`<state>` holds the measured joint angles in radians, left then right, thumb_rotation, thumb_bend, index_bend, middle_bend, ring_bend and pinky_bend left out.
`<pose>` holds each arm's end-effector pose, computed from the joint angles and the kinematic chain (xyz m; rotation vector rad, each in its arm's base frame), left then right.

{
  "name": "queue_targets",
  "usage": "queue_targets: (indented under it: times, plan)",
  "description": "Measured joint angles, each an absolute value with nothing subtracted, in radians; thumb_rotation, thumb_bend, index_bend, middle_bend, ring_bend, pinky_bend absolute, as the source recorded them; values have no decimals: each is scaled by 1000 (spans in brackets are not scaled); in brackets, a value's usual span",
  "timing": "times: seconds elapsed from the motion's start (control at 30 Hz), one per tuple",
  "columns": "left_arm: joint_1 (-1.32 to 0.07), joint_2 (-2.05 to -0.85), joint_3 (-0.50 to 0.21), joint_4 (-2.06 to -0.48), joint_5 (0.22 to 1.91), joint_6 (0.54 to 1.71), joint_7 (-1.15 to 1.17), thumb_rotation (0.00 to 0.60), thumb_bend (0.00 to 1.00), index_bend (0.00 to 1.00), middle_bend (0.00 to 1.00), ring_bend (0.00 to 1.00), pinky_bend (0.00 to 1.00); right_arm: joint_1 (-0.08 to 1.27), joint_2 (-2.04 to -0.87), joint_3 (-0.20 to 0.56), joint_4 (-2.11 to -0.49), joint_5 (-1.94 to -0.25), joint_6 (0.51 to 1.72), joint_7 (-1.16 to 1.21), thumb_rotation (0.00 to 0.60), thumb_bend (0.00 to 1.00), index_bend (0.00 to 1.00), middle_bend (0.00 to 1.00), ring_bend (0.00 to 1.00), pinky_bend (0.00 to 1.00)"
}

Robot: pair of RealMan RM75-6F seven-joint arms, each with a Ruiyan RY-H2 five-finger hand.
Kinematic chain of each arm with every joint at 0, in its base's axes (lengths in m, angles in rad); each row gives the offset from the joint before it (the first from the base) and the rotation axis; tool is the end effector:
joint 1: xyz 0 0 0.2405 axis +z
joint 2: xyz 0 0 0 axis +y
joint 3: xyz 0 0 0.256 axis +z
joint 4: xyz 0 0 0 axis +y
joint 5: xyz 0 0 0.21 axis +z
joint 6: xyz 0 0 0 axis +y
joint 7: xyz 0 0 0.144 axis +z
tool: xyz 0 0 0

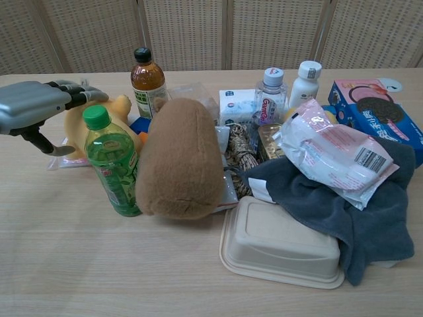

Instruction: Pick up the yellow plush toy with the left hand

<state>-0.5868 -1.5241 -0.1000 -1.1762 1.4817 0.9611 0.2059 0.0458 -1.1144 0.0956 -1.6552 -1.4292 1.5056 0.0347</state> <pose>-0.2449 0.3352 0.0056 -1.9535 -0.6578 -0.7259 -0.3142 -0.1772 0.1694 1.2421 -0.9608 0.9430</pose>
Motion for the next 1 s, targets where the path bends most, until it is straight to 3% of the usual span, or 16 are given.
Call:
queue_targets:
  times: [0.1, 0.13, 0.23, 0.33, 0.4, 0.57, 0.83, 1.0]
  plan:
    - [-591, -1542, -77, -1150, 1491, 961, 190, 600, 339, 239, 1, 194, 142, 45, -1116, 96, -1652, -1427, 1504, 39, 301, 443, 0, 0, 0, 0]
    - [-592, -1545, -72, -1148, 1491, 960, 185, 600, 339, 317, 32, 316, 254, 45, -1117, 97, -1651, -1427, 1504, 41, 300, 443, 0, 0, 0, 0]
    - [-587, -1551, -68, -1141, 1490, 974, 175, 600, 340, 488, 223, 576, 466, 47, -1119, 99, -1649, -1431, 1503, 43, 300, 442, 0, 0, 0, 0]
    - [-580, -1558, -67, -1126, 1489, 1002, 156, 600, 340, 628, 425, 768, 626, 50, -1122, 100, -1646, -1433, 1500, 45, 298, 442, 0, 0, 0, 0]
    - [-573, -1564, -67, -1113, 1490, 1025, 135, 600, 342, 682, 514, 827, 689, 52, -1125, 101, -1643, -1433, 1499, 48, 301, 442, 0, 0, 0, 0]
    - [-556, -1565, -70, -1101, 1497, 1090, 84, 600, 341, 719, 618, 871, 722, 54, -1130, 102, -1638, -1430, 1492, 50, 301, 442, 0, 0, 0, 0]
    - [-514, -1520, -92, -1150, 1513, 1236, -16, 600, 342, 694, 623, 872, 722, 57, -1137, 102, -1626, -1431, 1484, 58, 298, 442, 0, 0, 0, 0]
    - [-507, -1471, -142, -1229, 1512, 1305, -71, 600, 340, 688, 613, 864, 721, 61, -1138, 103, -1624, -1436, 1482, 61, 300, 441, 0, 0, 0, 0]
